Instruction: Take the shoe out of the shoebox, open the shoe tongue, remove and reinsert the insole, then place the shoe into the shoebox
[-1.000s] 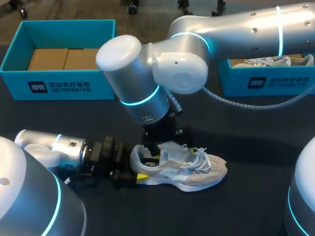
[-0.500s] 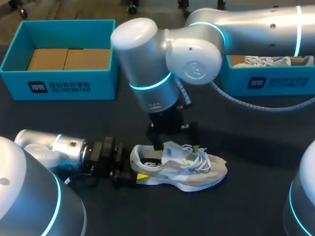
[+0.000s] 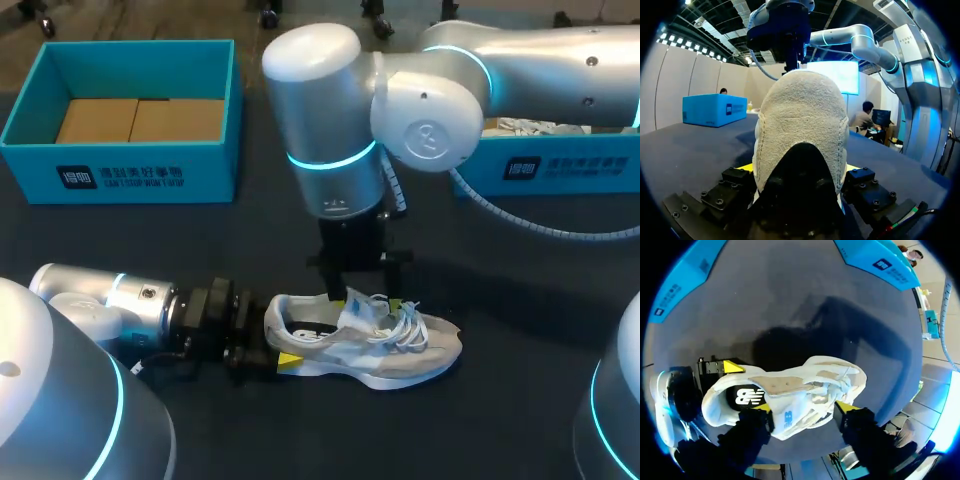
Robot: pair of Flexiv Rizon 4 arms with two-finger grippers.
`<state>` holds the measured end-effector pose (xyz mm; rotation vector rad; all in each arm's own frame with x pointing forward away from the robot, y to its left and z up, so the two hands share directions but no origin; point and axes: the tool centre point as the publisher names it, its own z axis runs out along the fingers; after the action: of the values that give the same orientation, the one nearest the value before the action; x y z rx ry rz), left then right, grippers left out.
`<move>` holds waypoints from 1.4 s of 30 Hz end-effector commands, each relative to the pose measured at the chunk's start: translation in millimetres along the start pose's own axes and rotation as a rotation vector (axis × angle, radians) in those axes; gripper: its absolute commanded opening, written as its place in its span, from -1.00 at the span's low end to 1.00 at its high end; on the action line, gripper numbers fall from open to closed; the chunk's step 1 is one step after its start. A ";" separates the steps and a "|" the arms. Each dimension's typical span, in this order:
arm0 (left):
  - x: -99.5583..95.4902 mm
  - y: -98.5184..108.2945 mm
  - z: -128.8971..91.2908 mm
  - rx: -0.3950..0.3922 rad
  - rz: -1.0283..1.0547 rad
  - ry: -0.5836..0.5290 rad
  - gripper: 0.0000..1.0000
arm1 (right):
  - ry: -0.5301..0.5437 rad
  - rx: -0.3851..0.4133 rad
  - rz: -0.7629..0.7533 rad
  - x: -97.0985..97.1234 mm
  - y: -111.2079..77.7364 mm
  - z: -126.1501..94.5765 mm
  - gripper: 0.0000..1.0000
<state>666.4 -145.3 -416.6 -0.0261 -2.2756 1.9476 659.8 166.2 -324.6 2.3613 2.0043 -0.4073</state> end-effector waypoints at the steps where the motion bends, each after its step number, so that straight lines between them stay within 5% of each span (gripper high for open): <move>1: -2.0 4.3 2.1 0.001 0.000 0.000 -1.00 | 0.009 0.008 0.523 4.8 -2.6 -4.1 -0.11; 9: -2.0 4.3 2.1 0.001 0.000 0.000 -1.00 | 0.030 0.031 0.465 20.8 -1.9 -8.6 -0.40; 16: -2.0 4.3 2.1 0.001 0.000 0.000 -1.00 | 0.055 0.055 0.441 19.3 -5.8 -6.8 -1.00; 42: -2.0 4.3 2.1 0.001 0.000 0.000 -1.00 | 0.287 -0.028 0.267 -49.3 -14.8 -16.9 -1.00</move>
<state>666.5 -145.2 -416.6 -0.0260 -2.2757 1.9475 652.0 136.7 -297.5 2.5814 1.9064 -0.1800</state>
